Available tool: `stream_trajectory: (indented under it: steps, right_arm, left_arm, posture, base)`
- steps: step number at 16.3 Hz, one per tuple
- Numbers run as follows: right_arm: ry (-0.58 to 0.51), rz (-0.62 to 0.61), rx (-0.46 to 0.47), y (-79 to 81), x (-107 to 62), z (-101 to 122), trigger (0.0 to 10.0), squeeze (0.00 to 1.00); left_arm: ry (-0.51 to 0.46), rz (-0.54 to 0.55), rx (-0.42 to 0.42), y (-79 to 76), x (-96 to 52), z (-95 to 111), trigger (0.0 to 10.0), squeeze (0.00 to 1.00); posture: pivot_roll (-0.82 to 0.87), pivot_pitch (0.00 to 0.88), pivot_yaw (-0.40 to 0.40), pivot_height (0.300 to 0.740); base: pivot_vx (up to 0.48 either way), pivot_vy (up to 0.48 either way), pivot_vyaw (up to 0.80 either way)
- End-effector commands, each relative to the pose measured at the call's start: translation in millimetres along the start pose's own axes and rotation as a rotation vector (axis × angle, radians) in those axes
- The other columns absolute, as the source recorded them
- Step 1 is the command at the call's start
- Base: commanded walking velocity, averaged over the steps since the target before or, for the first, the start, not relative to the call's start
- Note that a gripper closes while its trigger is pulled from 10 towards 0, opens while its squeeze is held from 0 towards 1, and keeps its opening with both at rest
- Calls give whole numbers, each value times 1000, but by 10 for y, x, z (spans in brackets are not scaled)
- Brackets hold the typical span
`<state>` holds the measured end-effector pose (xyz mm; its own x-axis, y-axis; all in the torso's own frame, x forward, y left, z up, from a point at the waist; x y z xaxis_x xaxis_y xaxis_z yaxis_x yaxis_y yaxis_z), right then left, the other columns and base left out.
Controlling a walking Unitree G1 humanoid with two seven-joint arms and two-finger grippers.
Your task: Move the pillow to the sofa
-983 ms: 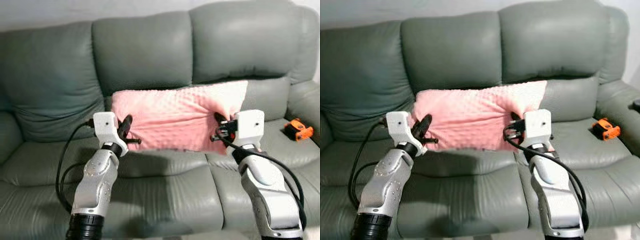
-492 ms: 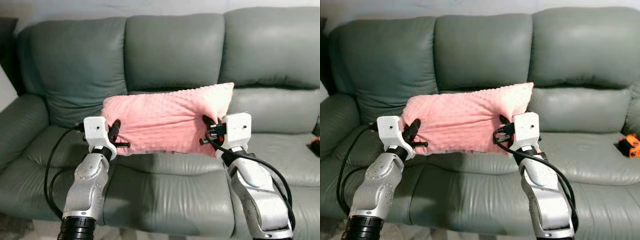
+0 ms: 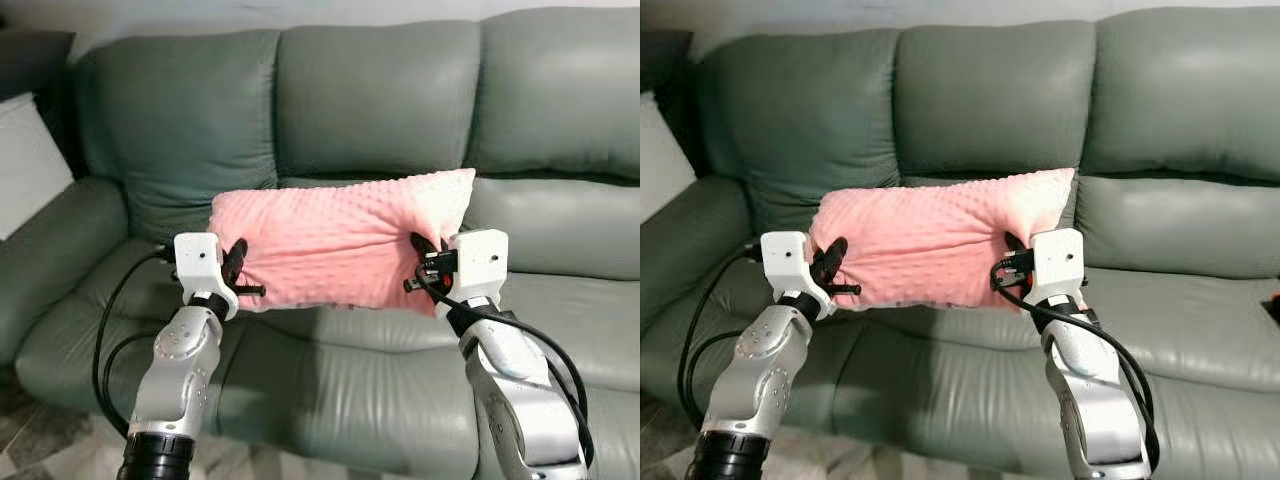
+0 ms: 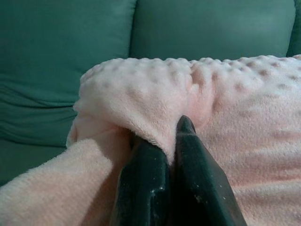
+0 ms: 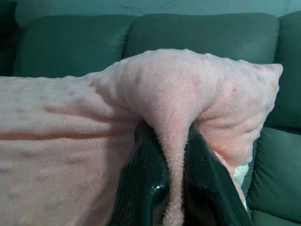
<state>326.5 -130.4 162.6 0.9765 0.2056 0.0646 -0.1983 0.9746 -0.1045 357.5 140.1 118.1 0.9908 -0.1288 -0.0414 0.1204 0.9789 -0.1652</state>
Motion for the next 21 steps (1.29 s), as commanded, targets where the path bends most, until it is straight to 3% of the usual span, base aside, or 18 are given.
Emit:
stream_trajectory:
  steps: [1, 4, 8, 12, 21]
  right_arm:
    - [-31, -39, -3, -61, 15, 74, 10000, 0]
    - [-1, -136, -25, -235, -43, -37, 10000, 0]
    - [54, -245, 21, -420, -189, -196, 10000, 0]
    - [73, -263, 47, -384, -345, -258, 10000, 0]
    - [68, -241, 29, -368, -320, -195, 10000, 0]
  left_arm:
    - [11, -1, 16, 61, -6, -23, 10000, 0]
    - [55, -120, 3, -137, 16, -174, 10000, 0]
    - [95, -168, 13, -229, 95, -332, 10000, 0]
    - [78, -202, 3, -310, 171, -298, 10000, 0]
    - [41, -164, -48, -345, 154, -289, 10000, 0]
  posture:
    - [-139, 20, 91, 740]
    - [-143, 30, 102, 740]
    - [-161, 61, 134, 740]
    - [-173, 111, 163, 740]
    - [-149, 199, 155, 740]
  base:
    - [0, 0, 0]
    - [0, 0, 0]
    - [0, 0, 0]
    - [0, 0, 0]
    - [0, 0, 0]
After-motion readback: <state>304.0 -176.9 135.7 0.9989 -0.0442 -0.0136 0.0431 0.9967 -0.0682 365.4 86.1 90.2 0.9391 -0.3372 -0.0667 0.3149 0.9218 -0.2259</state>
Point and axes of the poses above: a point about 5 cm out from each wrist's last joint towards the gripper, its own x axis pointing out of the wrist towards the gripper, its own z axis along the axis of the wrist's last joint, y = z × x, the point moved 5 cm from there along x, pointing out of the wrist towards the gripper, and after that the axes turned 2 degrees about -x, right-handed, at the moved point
